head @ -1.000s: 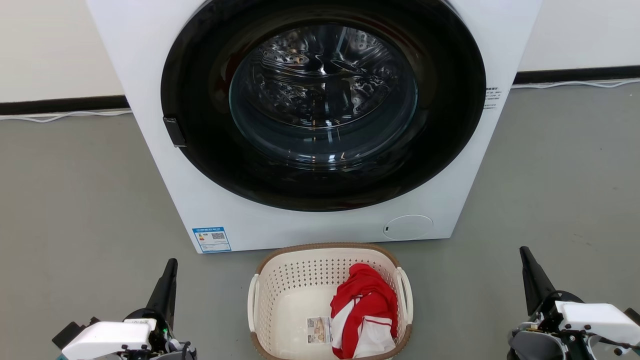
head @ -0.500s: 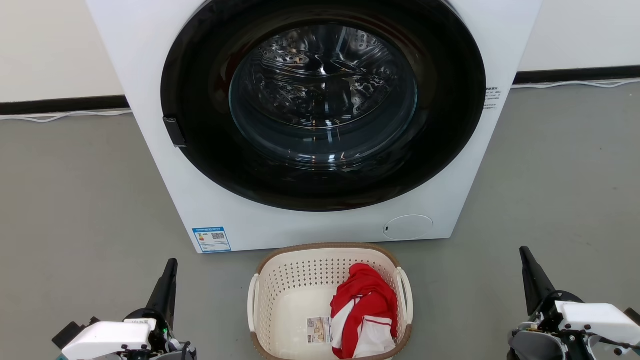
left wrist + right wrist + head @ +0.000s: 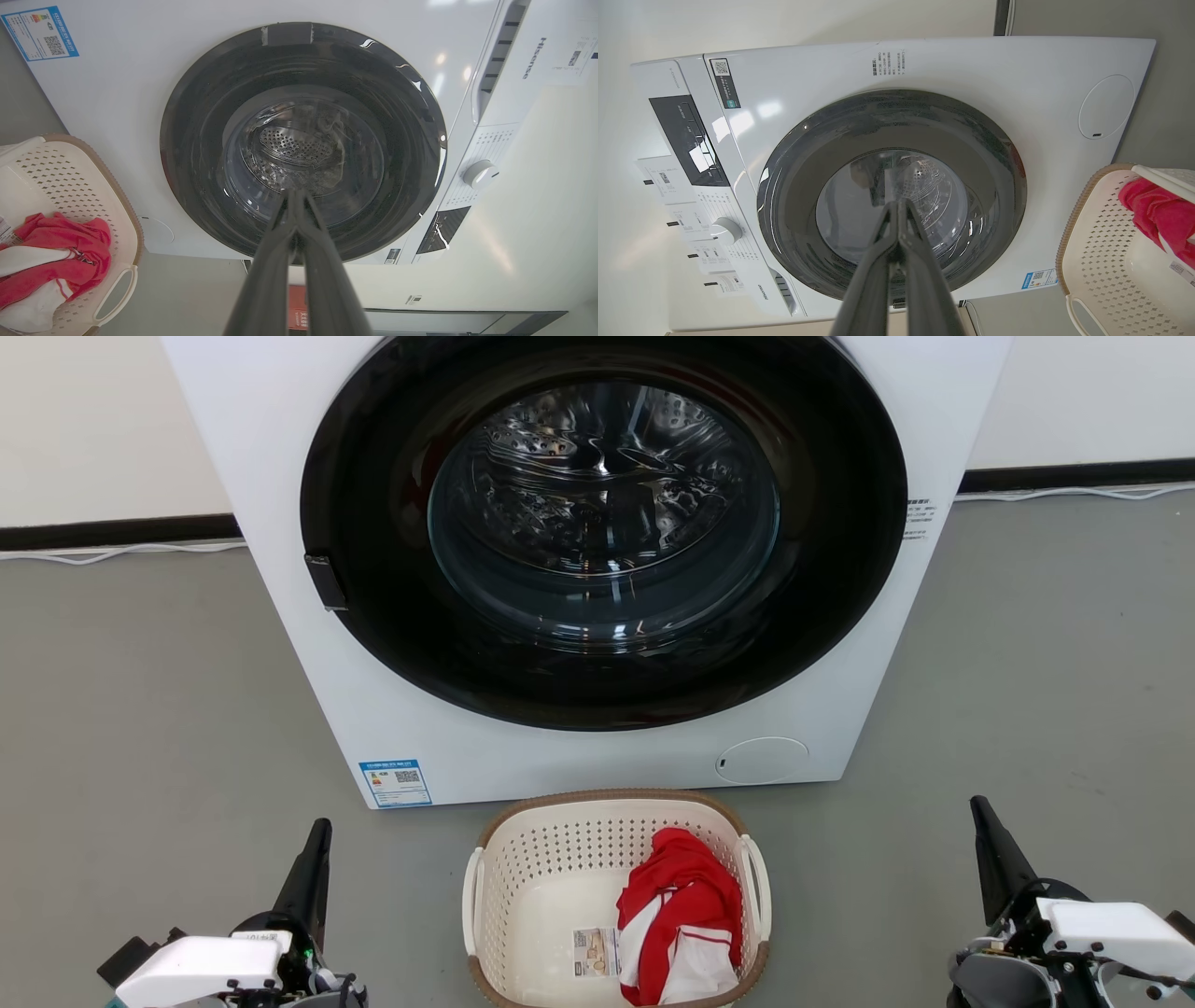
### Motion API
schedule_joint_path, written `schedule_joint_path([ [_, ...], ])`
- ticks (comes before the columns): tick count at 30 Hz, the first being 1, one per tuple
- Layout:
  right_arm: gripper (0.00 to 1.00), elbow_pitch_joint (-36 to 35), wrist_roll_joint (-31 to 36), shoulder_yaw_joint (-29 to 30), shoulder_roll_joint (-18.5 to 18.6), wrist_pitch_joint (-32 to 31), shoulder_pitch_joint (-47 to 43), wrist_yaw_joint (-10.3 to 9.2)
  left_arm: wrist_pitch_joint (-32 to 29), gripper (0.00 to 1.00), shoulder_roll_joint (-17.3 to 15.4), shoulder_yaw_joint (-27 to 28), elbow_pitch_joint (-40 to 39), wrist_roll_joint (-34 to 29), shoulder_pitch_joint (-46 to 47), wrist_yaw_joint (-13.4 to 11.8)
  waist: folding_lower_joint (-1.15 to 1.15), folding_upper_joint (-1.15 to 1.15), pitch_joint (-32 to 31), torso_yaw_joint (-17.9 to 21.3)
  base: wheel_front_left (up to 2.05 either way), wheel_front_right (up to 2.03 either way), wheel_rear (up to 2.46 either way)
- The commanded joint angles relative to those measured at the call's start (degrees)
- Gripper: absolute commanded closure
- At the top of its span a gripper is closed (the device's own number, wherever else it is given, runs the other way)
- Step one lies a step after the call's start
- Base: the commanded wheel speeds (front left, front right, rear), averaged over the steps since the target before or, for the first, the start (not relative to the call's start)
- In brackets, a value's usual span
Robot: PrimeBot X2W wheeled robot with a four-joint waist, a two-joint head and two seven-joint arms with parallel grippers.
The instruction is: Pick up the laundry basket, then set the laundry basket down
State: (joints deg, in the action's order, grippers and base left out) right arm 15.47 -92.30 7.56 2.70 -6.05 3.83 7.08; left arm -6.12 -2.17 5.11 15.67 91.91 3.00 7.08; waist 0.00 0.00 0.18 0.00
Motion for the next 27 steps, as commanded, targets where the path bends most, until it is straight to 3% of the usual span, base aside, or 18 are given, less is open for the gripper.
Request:
schedule_joint_path([
  [1, 0.0, 0.26, 0.14, -0.41, -0.1, 0.69, -1.02, -0.02, 0.88, 0.0, 0.19, -0.57, 1.1, -0.13, -0.72, 0.01, -0.07, 0.0, -0.03, 0.0, 0.0, 0.0, 0.0],
  [14, 0.0, -1.25, 3.56, -1.29, 0.33, 2.83, -1.91, 0.03, 2.91, 0.0, 0.1, -1.72, 1.26, -2.03, -1.03, 0.05, 0.0, 0.0, 0.05, 0.09, 0.0, 0.0, 0.0],
  [27, 0.0, -3.42, 16.81, -1.48, 0.78, 5.02, -2.57, 0.07, 5.1, 0.0, 0.01, -2.22, 1.68, -8.66, -1.19, -0.26, 0.0, 0.0, 0.13, 0.23, 0.0, 0.0, 0.0],
])
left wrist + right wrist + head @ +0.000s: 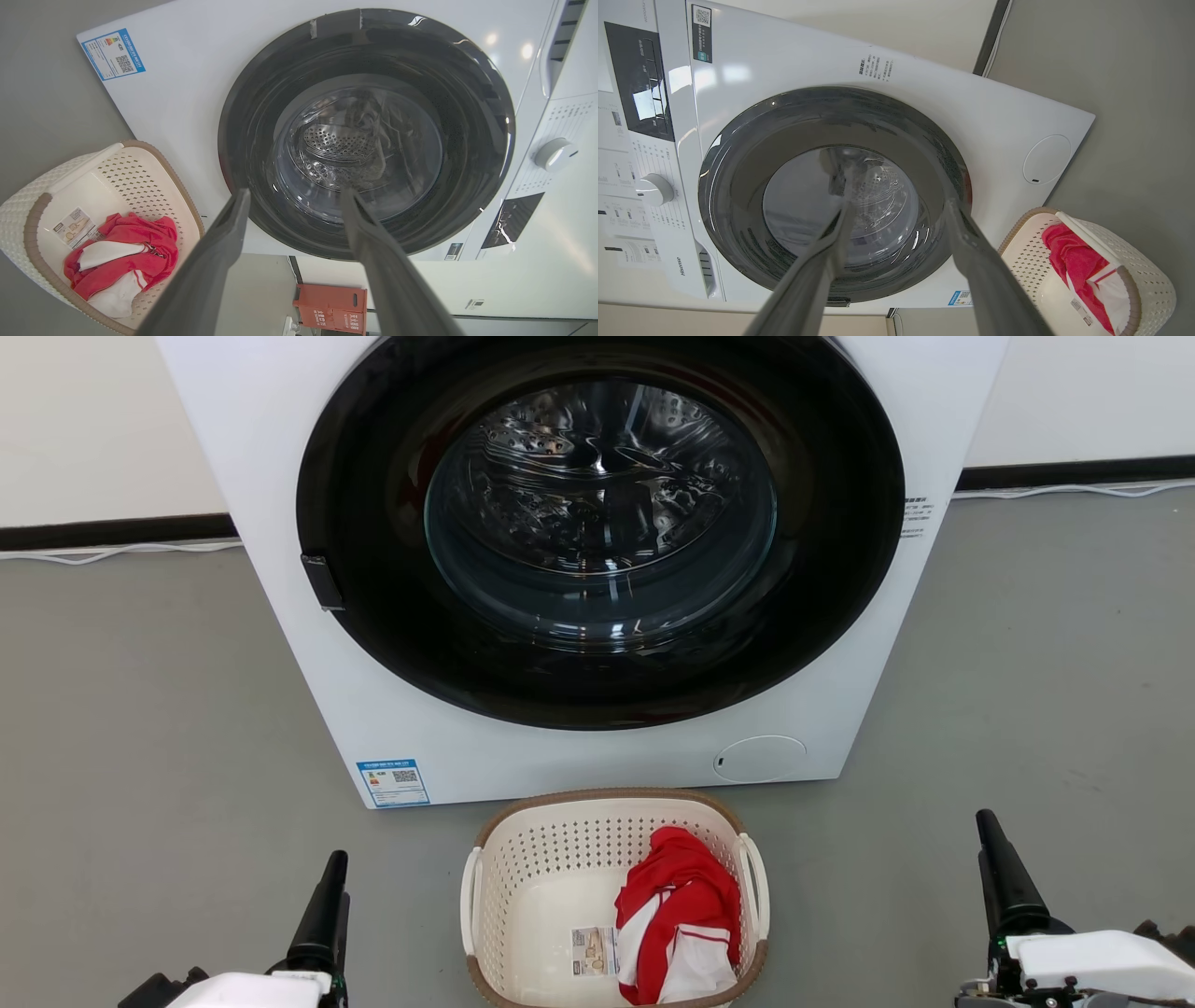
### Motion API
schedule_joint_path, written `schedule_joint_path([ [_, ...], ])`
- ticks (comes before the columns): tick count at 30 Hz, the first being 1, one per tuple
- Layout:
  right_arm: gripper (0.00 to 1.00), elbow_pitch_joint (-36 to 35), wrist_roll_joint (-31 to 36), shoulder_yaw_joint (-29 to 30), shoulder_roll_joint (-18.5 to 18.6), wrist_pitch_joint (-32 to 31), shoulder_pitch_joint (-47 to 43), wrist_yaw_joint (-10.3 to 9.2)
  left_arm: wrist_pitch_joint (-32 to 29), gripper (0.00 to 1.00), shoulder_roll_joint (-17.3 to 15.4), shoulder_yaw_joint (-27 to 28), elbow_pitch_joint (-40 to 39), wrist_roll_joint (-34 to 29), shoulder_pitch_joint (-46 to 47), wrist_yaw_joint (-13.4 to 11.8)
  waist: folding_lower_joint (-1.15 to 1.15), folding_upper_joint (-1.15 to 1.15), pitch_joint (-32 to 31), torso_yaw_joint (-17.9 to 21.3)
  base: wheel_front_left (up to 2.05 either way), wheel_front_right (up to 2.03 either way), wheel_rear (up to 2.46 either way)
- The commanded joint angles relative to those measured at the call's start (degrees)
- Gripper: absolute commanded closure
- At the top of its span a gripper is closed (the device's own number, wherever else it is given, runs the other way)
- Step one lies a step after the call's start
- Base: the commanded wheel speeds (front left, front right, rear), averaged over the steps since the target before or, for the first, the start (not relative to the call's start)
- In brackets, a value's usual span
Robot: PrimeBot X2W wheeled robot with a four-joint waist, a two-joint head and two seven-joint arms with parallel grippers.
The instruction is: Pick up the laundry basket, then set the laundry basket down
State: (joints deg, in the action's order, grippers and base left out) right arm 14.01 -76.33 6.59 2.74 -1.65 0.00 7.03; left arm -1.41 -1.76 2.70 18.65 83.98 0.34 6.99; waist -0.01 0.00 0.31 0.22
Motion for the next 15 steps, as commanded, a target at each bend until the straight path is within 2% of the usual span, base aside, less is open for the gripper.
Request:
schedule_joint_path([
  [1, 0.0, -2.12, 2.0, -0.53, 0.78, 0.79, 1.2, 0.13, 0.55, 0.0, -0.41, 0.16, -1.29, -1.5, 1.45, -0.24, 0.01, 0.0, 0.01, 0.01, 0.0, 0.0, 0.0],
  [15, 0.0, -3.77, 15.27, -1.81, 1.98, 3.14, 0.65, 0.18, 2.9, 0.0, -0.51, -0.48, -1.18, -12.46, 1.08, -1.04, 0.01, 0.0, 0.23, 0.19, 0.0, 0.0, 0.0],
])
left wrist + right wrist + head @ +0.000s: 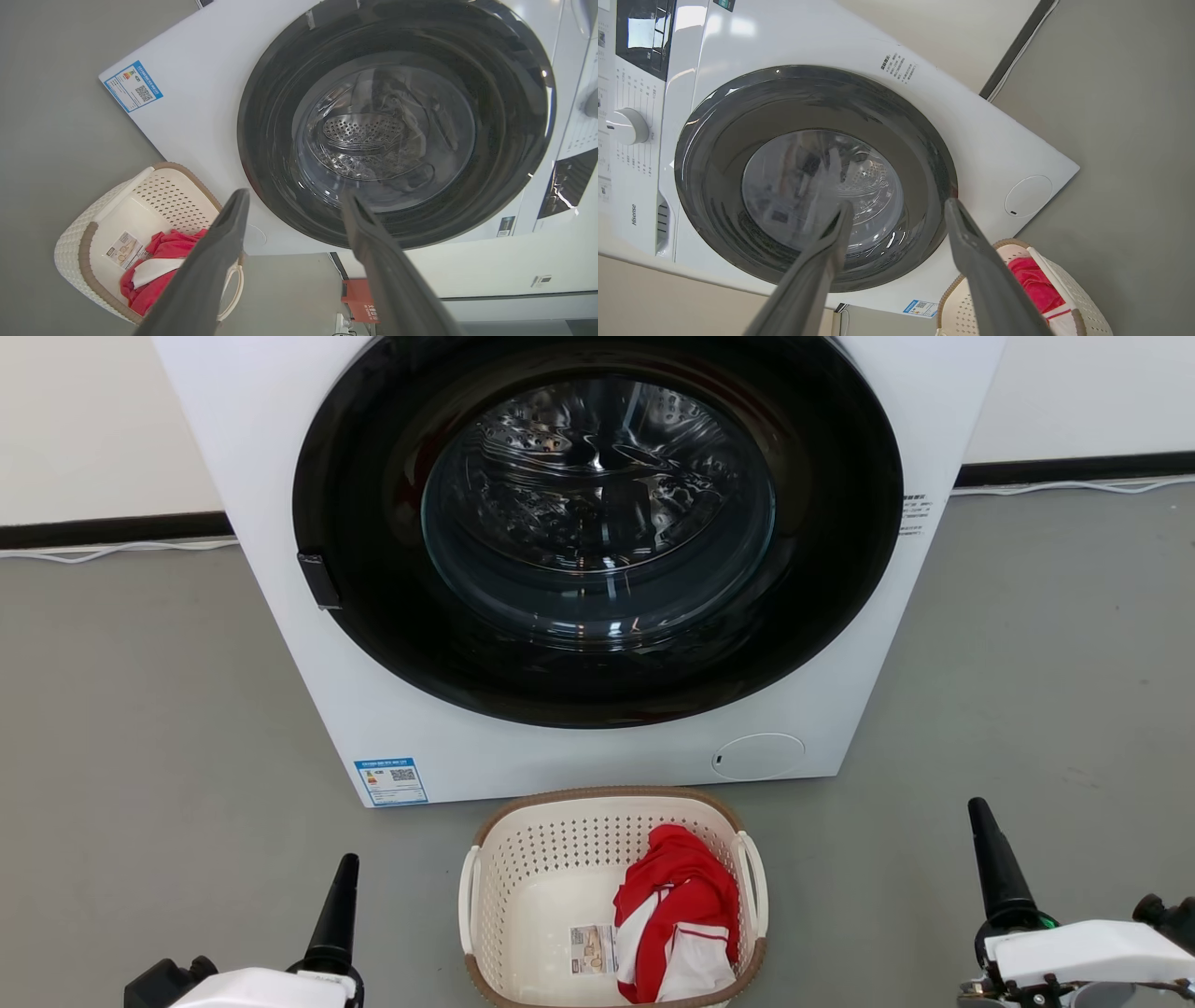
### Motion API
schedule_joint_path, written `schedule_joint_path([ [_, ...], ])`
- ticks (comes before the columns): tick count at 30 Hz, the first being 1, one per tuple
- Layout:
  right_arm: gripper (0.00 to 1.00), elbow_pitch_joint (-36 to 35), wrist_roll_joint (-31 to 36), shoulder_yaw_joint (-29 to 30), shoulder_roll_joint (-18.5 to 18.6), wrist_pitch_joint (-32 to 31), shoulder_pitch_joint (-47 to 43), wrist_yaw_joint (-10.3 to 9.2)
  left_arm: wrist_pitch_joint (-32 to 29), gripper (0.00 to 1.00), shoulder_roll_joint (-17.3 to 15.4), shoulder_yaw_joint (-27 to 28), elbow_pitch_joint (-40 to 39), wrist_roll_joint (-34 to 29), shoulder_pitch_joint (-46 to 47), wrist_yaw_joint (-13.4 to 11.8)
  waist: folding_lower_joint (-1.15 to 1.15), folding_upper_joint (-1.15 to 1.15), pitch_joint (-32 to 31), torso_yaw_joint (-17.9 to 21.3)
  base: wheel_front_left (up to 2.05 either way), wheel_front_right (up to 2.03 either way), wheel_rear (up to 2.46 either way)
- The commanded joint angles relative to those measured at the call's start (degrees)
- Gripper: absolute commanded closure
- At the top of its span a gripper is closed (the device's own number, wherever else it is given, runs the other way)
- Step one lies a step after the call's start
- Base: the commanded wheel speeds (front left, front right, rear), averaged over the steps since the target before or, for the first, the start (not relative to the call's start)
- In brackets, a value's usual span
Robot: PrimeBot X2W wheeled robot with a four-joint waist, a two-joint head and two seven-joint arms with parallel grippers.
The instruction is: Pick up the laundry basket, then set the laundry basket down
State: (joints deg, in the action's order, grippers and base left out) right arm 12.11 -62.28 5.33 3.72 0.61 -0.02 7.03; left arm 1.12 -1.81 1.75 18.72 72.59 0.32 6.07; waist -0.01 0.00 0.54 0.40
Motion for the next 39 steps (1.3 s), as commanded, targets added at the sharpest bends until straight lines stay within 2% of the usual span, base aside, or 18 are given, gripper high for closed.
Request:
schedule_joint_path([
  [1, 0.0, -1.92, 2.11, -0.64, 1.14, 1.05, 0.65, 0.18, 0.54, 0.0, -0.47, 0.42, -1.21, -1.87, 1.06, -0.18, 0.0, 0.0, 0.01, 0.03, 0.0, 0.0, 0.0],
  [39, 0.0, -2.37, 30.7, -2.76, 3.31, 7.44, -0.6, 0.32, 6.94, 0.0, -0.76, 0.31, -2.09, -29.94, -0.31, -1.14, 0.0, 0.0, 0.1, 0.4, 0.0, 0.0, 0.0],
])
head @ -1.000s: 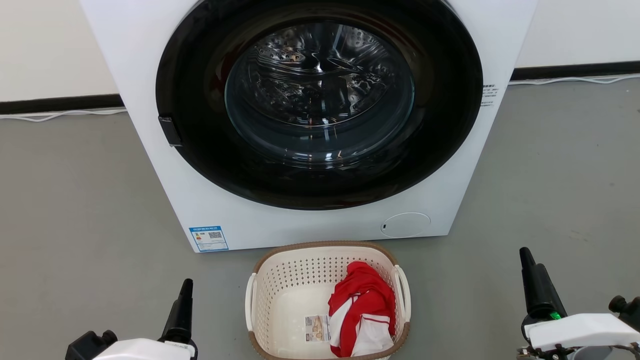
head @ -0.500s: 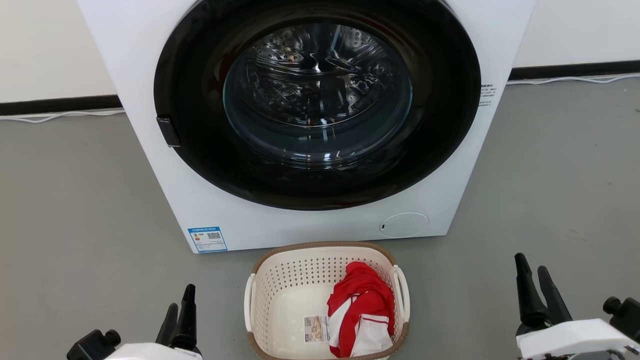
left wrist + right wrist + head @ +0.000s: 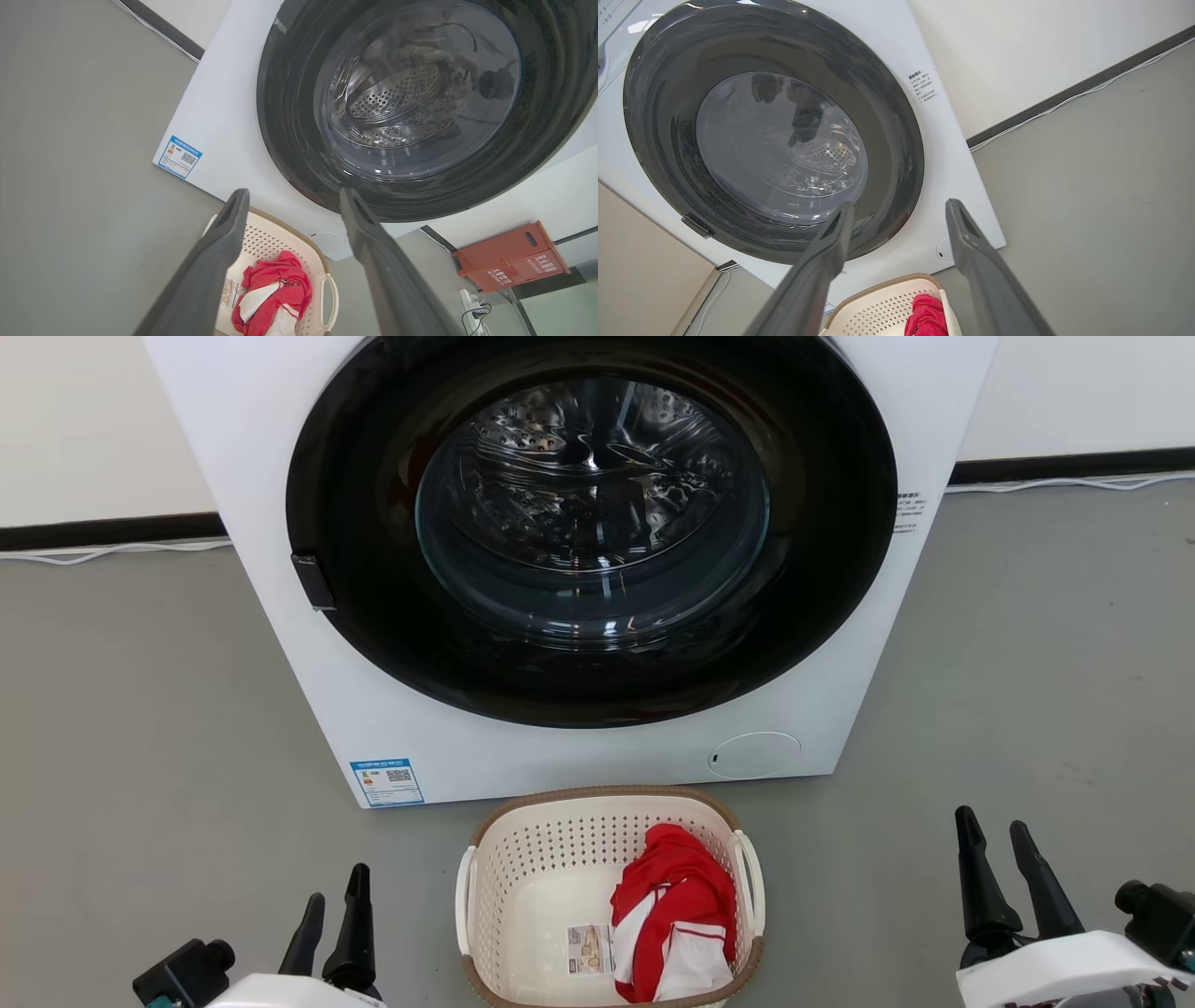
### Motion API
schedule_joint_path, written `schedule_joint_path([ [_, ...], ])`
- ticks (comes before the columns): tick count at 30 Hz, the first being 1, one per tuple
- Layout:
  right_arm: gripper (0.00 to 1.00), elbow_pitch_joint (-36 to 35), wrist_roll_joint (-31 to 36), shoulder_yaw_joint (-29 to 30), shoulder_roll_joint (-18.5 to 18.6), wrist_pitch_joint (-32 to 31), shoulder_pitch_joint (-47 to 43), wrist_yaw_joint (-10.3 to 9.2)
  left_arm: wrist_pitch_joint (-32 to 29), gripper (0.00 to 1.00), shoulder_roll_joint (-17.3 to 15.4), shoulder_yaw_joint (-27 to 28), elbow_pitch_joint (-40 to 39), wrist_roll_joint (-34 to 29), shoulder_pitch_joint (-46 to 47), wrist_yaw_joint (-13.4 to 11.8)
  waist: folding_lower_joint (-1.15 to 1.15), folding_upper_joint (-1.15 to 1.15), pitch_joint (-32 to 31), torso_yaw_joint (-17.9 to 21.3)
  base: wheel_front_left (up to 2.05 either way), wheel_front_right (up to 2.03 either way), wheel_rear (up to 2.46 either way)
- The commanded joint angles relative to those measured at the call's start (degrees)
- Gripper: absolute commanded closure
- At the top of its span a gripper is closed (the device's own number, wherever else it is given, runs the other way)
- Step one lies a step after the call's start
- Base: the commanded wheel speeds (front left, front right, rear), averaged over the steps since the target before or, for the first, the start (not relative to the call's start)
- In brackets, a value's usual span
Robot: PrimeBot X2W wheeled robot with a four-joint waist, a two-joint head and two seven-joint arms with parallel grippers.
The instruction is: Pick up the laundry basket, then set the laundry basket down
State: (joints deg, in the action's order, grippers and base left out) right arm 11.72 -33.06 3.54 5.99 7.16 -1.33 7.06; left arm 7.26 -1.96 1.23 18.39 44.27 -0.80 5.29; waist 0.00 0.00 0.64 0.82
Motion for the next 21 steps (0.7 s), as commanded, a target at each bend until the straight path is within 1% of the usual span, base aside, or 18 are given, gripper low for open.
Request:
schedule_joint_path([
  [1, 0.0, -1.99, 2.19, -0.97, 1.13, 1.06, 0.67, 0.29, 0.96, 0.0, -0.61, 0.85, -1.87, -2.4, 0.77, -0.37, 0.0, 0.0, 0.0, -0.04, 0.0, 0.0, 0.0],
  [13, 0.0, -1.77, 10.57, -0.72, 1.72, 3.08, 0.23, 0.33, 2.98, 0.0, -0.7, 0.85, -3.17, -12.49, 0.11, -0.66, 0.0, 0.0, 0.14, -0.09, 0.0, 0.0, 0.0],
  [19, 0.0, -1.7, 13.87, -0.19, 1.67, 3.92, -0.19, 0.35, 3.82, 0.0, -0.74, 1.18, -3.55, -16.03, -0.1, -0.74, 0.0, 0.0, 0.15, -0.04, 0.0, 0.0, 0.0],
  [20, 0.0, -1.72, 15.17, 0.04, 1.6, 4.25, -0.39, 0.35, 4.16, 0.0, -0.76, 1.28, -3.65, -17.54, -0.24, -0.79, 0.0, 0.0, 0.12, 0.02, 0.0, 0.0, 0.0],
  [21, 0.0, -1.72, 15.17, 0.04, 1.6, 4.25, -0.39, 0.35, 4.16, 0.0, -0.76, 1.28, -3.65, -17.54, -0.24, -0.79, 0.0, 0.0, 0.12, 0.02, 0.0, 0.0, 0.0],
])
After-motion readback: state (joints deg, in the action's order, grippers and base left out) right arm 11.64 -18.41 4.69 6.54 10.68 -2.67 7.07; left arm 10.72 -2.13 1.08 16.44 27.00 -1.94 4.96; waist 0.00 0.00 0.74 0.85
